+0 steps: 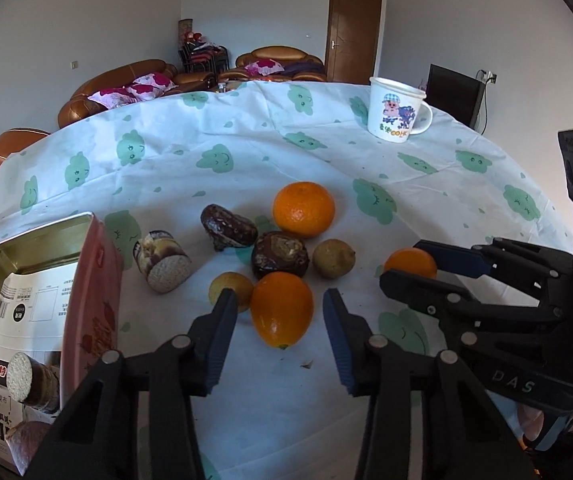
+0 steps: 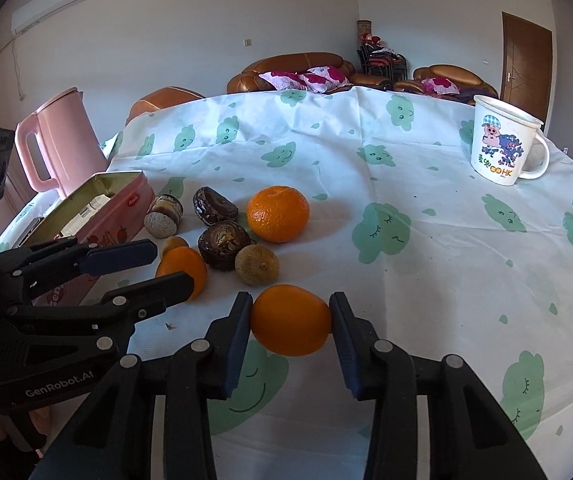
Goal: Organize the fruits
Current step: 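Grasp an orange with the right tool while the left tool grasps another orange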
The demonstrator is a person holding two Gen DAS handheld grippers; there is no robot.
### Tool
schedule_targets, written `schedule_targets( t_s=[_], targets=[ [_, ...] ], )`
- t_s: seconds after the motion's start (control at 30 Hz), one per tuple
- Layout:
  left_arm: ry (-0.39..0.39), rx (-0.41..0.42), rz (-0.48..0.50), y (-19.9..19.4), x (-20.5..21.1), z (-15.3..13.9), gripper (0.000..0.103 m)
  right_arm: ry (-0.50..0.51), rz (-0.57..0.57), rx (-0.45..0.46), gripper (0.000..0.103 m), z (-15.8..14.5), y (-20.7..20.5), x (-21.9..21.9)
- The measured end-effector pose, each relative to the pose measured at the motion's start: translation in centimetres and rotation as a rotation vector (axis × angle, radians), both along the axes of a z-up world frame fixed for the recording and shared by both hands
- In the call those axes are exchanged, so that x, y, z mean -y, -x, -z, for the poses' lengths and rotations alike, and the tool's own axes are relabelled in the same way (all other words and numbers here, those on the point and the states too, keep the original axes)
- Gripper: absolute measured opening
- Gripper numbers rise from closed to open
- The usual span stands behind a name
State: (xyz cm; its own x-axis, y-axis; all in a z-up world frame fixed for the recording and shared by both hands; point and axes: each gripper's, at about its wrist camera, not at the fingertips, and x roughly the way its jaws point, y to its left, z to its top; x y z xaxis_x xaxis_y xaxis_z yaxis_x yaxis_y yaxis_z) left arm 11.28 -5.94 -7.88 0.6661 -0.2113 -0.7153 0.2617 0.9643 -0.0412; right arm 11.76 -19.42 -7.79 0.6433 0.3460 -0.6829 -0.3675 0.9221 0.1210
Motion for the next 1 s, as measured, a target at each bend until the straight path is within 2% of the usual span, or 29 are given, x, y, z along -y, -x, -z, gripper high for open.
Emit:
schedule_targets(
  t_s=[0.13, 0.17, 0.3, 0.57, 1.0],
  targets=[
    [-0.012, -0.033, 0.009, -0.9, 0.4, 0.5, 0.042, 0.005, -0.002, 0.005, 0.042, -0.1, 0.0, -0.1],
    [-0.013, -0.050, 0.002, -1.2, 0.4, 0.7, 0.036, 0.006, -0.004, 0.007, 0.042, -0.1, 0.1, -0.1],
    [0.010, -0.050, 0.006, -1.1, 0.1, 0.7, 0.035, -0.024, -0.004, 0.015, 0.042, -0.3, 0.2, 0.3],
    [0.034, 0.048, -0.006, 0.2, -0.4, -0.7, 0.035, -0.081, -0.020, 0.076, 0.042, -1.1, 1.0, 0.9],
    [0.068, 0.176, -0.040, 1.9, -1.4, -2.2, 0.035, -0.095, -0.038, 0.164, 0.042, -1.9, 2.3, 0.9]
  ],
)
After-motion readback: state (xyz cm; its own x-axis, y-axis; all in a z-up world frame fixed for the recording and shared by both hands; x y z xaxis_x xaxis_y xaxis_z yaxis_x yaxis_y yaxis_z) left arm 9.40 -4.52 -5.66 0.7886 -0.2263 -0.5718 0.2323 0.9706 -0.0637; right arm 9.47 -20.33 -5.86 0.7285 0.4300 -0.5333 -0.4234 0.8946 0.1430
